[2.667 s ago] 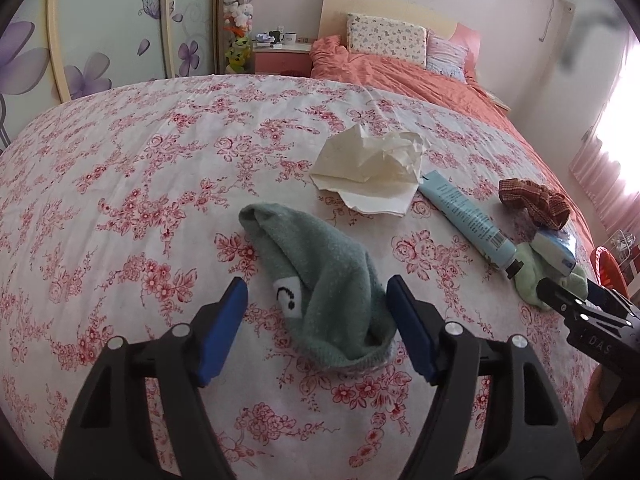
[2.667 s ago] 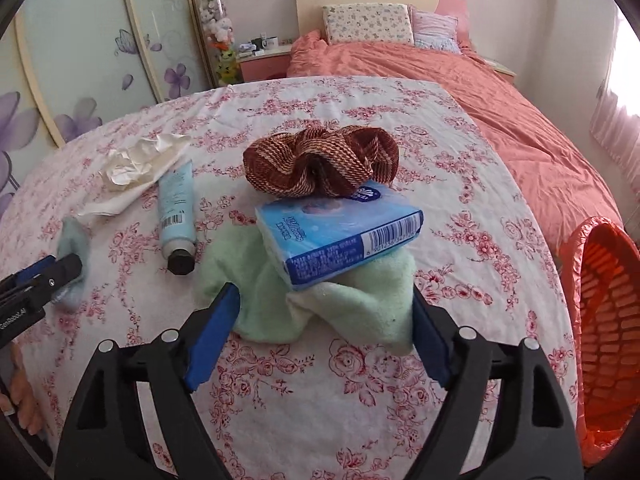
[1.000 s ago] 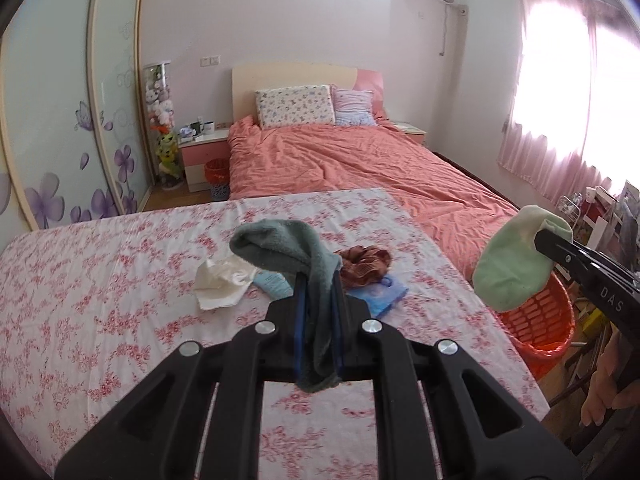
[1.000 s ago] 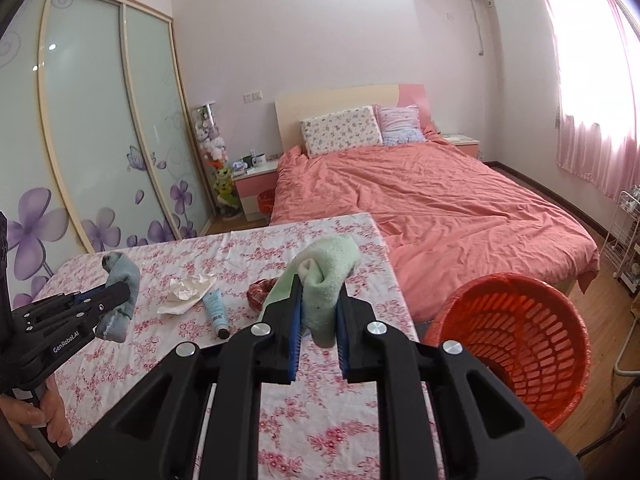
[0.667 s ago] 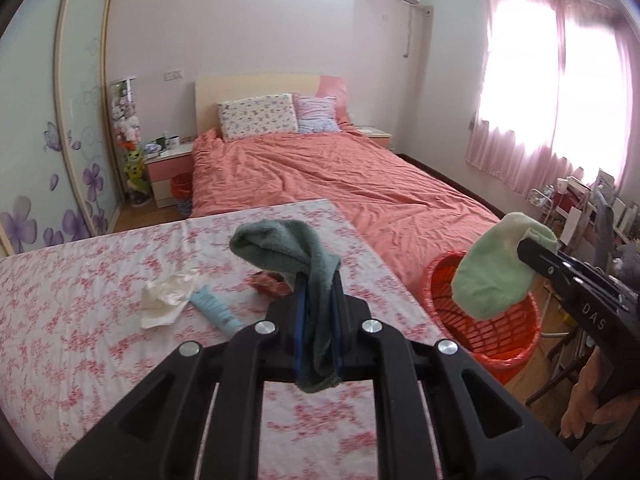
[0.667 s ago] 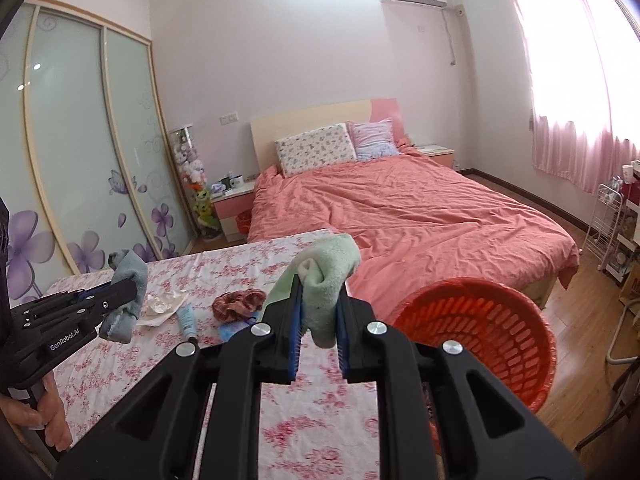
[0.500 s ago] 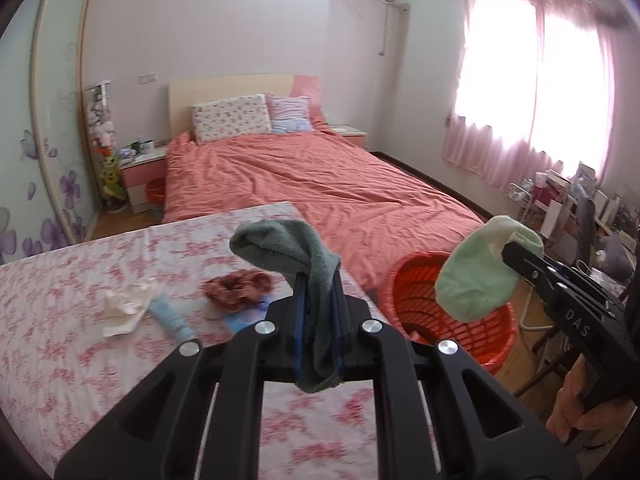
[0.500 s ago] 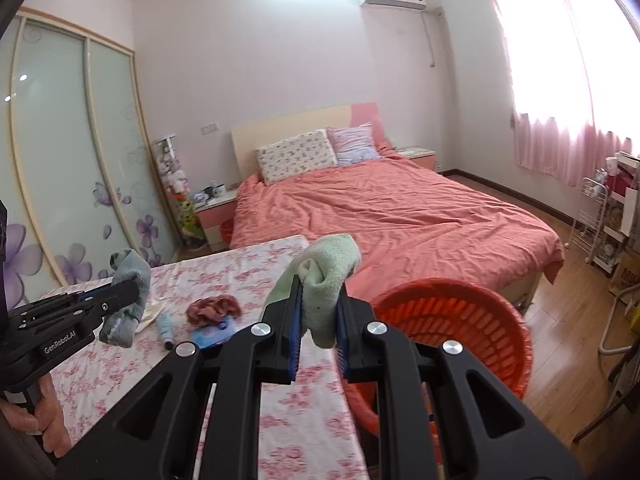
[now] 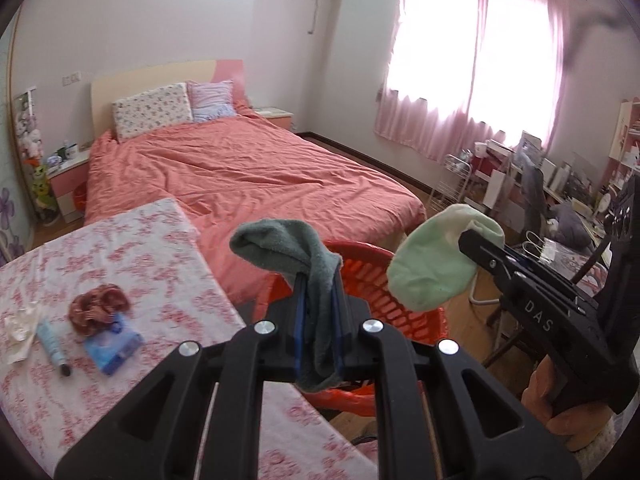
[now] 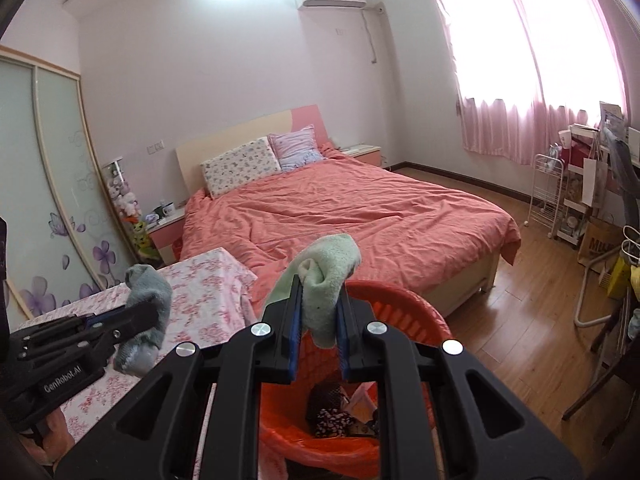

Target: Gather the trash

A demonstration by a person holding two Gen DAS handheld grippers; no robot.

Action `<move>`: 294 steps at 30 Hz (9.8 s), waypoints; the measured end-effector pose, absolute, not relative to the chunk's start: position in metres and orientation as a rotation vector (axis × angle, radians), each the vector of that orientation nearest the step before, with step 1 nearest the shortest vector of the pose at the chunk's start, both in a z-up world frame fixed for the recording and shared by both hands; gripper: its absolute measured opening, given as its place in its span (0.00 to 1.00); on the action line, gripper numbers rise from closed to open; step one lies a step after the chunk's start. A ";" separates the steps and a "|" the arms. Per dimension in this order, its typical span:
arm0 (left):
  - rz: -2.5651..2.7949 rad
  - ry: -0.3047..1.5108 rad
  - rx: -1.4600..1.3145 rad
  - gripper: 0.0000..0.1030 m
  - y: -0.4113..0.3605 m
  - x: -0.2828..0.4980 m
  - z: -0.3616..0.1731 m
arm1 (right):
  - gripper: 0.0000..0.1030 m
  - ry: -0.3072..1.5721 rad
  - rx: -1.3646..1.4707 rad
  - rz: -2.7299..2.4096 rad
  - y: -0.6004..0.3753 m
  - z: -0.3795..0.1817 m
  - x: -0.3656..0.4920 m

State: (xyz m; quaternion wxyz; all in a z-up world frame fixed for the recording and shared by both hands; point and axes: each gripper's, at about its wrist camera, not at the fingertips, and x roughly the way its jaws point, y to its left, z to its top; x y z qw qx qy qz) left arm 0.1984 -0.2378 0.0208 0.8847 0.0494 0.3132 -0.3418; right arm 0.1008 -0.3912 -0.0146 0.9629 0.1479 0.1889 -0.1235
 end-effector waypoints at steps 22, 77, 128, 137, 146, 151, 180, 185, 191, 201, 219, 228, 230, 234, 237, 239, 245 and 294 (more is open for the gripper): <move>-0.520 0.732 0.121 0.67 -0.209 0.250 -0.041 | 0.69 0.504 0.244 -0.243 -0.384 -0.045 0.129; 0.031 0.794 -0.017 0.95 0.090 0.360 -0.076 | 0.78 0.878 0.018 0.105 -0.159 -0.108 0.237; 0.020 0.921 -0.041 0.80 0.138 0.303 -0.108 | 0.84 0.892 0.004 0.046 -0.154 -0.114 0.240; 0.016 0.917 -0.064 0.81 0.141 0.302 -0.107 | 0.85 0.893 0.007 0.046 -0.155 -0.115 0.240; 0.006 0.912 -0.082 0.83 0.146 0.299 -0.107 | 0.86 0.894 0.007 0.048 -0.155 -0.115 0.240; -0.012 0.908 -0.096 0.86 0.145 0.306 -0.104 | 0.91 0.899 -0.005 0.060 -0.151 -0.116 0.240; -0.042 0.867 0.014 0.43 0.118 0.329 -0.092 | 0.76 0.851 0.032 0.108 -0.157 -0.102 0.227; -0.045 0.846 -0.004 0.43 0.119 0.322 -0.084 | 0.76 0.836 0.050 0.108 -0.162 -0.096 0.222; -0.062 0.797 0.012 0.43 0.106 0.304 -0.057 | 0.76 0.777 0.076 0.111 -0.171 -0.074 0.210; -0.160 0.717 0.027 0.43 0.052 0.265 -0.013 | 0.76 0.631 0.106 0.053 -0.209 -0.030 0.169; -0.524 0.669 0.055 0.43 -0.132 0.228 0.012 | 0.76 0.540 0.163 -0.204 -0.333 -0.016 0.122; -0.661 0.727 0.077 0.43 -0.219 0.229 -0.014 | 0.76 0.548 0.235 -0.298 -0.387 -0.034 0.123; -0.676 0.742 0.081 0.43 -0.233 0.230 -0.020 | 0.76 0.552 0.250 -0.309 -0.396 -0.039 0.122; -0.699 0.767 0.088 0.43 -0.256 0.237 -0.032 | 0.76 0.561 0.285 -0.319 -0.415 -0.048 0.122; -0.708 0.780 0.092 0.43 -0.267 0.240 -0.038 | 0.76 0.564 0.301 -0.324 -0.423 -0.050 0.122; -0.710 0.788 0.102 0.43 -0.273 0.242 -0.044 | 0.76 0.564 0.309 -0.325 -0.428 -0.051 0.123; -0.711 0.807 0.117 0.43 -0.284 0.254 -0.055 | 0.76 0.563 0.330 -0.322 -0.437 -0.053 0.126; 0.045 0.920 -0.003 0.29 0.024 0.354 -0.104 | 0.98 0.670 0.036 -0.089 -0.242 -0.072 0.170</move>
